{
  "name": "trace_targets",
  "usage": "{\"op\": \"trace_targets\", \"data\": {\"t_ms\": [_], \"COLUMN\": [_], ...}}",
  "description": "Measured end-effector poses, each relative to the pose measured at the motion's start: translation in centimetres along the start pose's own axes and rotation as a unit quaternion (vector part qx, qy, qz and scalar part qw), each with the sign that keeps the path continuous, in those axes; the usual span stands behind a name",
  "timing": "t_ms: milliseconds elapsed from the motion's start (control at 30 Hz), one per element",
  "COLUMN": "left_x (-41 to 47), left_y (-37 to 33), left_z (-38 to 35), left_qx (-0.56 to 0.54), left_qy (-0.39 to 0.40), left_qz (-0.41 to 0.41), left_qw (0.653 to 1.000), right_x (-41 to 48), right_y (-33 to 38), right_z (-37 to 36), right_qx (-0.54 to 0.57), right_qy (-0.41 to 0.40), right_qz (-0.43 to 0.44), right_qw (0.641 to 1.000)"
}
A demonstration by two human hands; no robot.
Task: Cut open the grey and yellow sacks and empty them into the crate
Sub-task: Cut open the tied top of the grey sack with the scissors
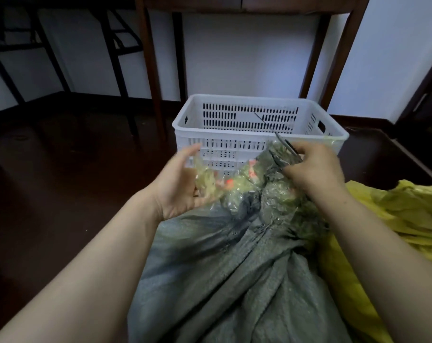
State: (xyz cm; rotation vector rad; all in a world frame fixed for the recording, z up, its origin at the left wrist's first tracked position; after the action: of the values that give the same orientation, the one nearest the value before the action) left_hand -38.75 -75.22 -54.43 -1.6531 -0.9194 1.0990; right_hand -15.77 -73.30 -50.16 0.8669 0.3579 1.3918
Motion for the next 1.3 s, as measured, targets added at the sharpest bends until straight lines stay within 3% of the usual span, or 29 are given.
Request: {"op": "trace_targets", "data": {"t_ms": [67,167,233,267,333,400,500,633,767,833,900,967,1033,1100,1167,1300], "left_x": [-0.4,-0.4,0.1,0.3,0.4,0.5,0.7,0.9,0.4,0.0,-0.3,-0.2,0.4,1.1,1.4,1.7], "left_y": [-0.6,-0.8,-0.7,-0.7,-0.9,-0.9,-1.2,-1.5,-2.0,-3.7,-5.0,-4.7,-3.0,-1.9,-2.0,-1.8], "left_z": [0.1,-0.3,-0.7,-1.1,-2.0,-3.1,-5.0,-5.9,-7.3,-6.4,-4.8,-4.4,-5.4,-6.3,-6.3,-5.4], "left_qx": [-0.156,-0.191,-0.168,-0.153,-0.077,0.057,0.161,0.155,0.092,0.016,0.041,0.150,0.217,0.207,0.174,0.158], "left_qy": [0.040,0.019,-0.044,-0.073,-0.135,-0.196,-0.218,-0.182,-0.124,-0.176,-0.268,-0.289,-0.233,-0.207,-0.213,-0.298], "left_qz": [-0.003,-0.026,-0.041,-0.047,-0.068,-0.106,-0.167,-0.165,-0.112,-0.144,-0.188,-0.174,-0.109,-0.075,-0.105,-0.145], "left_qw": [0.987,0.981,0.984,0.984,0.986,0.973,0.948,0.957,0.982,0.974,0.944,0.930,0.942,0.953,0.956,0.930], "right_x": [-0.3,-0.5,-0.4,-0.6,-1.2,-1.5,-1.8,-1.1,0.0,0.3,0.6,1.0,1.2,0.9,0.7,0.4], "right_y": [0.9,1.8,2.5,2.8,3.1,2.9,2.6,1.5,-1.6,-3.7,-4.9,-4.5,-3.1,-1.6,-1.1,-1.1], "right_z": [-0.2,0.2,0.5,0.4,-0.3,-1.2,-2.3,-3.2,-2.8,-1.9,-1.0,-0.7,-1.1,-1.6,-1.8,-1.6], "right_qx": [-0.044,-0.029,0.150,0.252,0.351,0.349,0.337,0.397,0.323,0.308,0.325,0.368,0.419,0.439,0.443,0.424], "right_qy": [0.016,0.032,0.037,0.070,0.156,0.217,0.199,0.108,0.026,-0.016,-0.036,-0.010,0.046,0.098,0.132,0.170], "right_qz": [0.036,0.059,0.037,0.000,-0.088,-0.136,-0.121,-0.121,-0.152,-0.190,-0.211,-0.202,-0.183,-0.175,-0.171,-0.192], "right_qw": [0.998,0.997,0.987,0.965,0.919,0.901,0.912,0.903,0.934,0.932,0.921,0.908,0.888,0.876,0.870,0.869]}}
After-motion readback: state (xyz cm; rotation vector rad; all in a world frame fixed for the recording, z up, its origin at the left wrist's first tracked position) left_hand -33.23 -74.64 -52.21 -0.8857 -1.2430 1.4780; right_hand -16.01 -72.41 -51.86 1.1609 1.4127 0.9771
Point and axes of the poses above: each hand's wrist, its own x-axis towards the middle knuckle, its own z-axis out of the back of the hand, y = z × x, the point moved 2 cm from there along x, towards the middle knuckle, and after that the axes turned 10 degrees about x, right-handed, at the moved point
